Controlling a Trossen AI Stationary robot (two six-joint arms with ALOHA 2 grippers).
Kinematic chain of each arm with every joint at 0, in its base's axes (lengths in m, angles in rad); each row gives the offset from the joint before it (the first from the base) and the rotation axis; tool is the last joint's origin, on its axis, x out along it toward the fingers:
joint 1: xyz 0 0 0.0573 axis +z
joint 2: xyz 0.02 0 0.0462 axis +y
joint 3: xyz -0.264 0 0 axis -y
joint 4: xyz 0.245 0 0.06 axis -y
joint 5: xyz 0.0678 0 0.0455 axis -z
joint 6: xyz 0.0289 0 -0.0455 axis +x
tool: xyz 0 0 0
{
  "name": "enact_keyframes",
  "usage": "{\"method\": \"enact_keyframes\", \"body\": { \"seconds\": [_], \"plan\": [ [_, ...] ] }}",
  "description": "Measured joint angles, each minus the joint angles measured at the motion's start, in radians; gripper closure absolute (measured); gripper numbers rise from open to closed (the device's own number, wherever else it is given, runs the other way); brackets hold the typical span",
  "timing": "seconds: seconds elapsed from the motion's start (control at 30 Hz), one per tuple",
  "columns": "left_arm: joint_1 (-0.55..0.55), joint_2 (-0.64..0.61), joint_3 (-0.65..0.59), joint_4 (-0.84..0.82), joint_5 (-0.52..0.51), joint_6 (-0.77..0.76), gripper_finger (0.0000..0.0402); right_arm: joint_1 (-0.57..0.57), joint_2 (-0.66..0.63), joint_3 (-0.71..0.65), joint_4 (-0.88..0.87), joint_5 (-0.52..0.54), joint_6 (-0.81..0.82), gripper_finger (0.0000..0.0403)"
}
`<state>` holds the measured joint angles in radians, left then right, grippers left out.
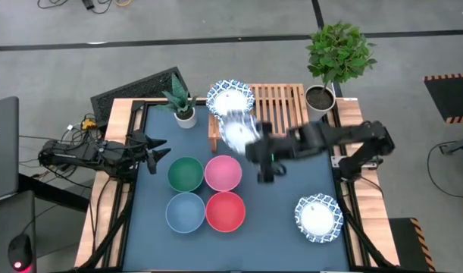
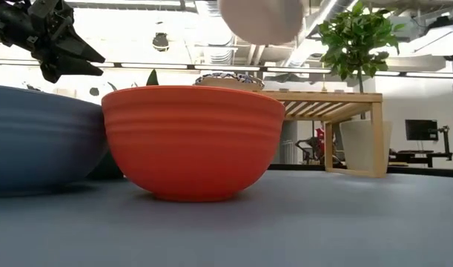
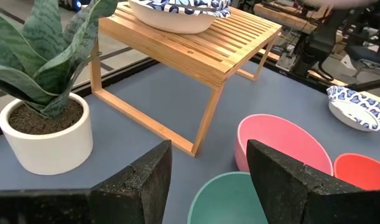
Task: Place and stack bowls onto a shelf
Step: Stack the white patterned bowl on top of the white patterned bowl on the shelf
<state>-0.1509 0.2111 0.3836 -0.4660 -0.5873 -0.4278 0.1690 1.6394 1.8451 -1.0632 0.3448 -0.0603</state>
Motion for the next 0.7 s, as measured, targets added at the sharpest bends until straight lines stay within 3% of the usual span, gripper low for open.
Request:
{"method": "enact_keyframes", "body": {
  "seconds": [0.17,0.37,0.57,0.7],
  "plan": [
    [0.000,0.000,0.000,-0.003,-0.001,0.000,0.0209,-0.189,0.001,0.023,0.119,-0.033,-0.214,0.0383],
    [0.000,0.000,0.000,-0.037,-0.002,-0.001,0.0209,-0.373,0.050,0.024,0.235,-0.135,-0.346,0.0383],
    [0.000,0.000,0.000,-0.059,-0.005,-0.014,0.0209,-0.445,0.176,0.098,0.219,-0.140,-0.469,0.0383],
    [0.000,0.000,0.000,-0.064,-0.019,-0.017,0.0209,-0.458,0.248,0.209,0.100,-0.156,-0.495,0.0383]
  ]
}}
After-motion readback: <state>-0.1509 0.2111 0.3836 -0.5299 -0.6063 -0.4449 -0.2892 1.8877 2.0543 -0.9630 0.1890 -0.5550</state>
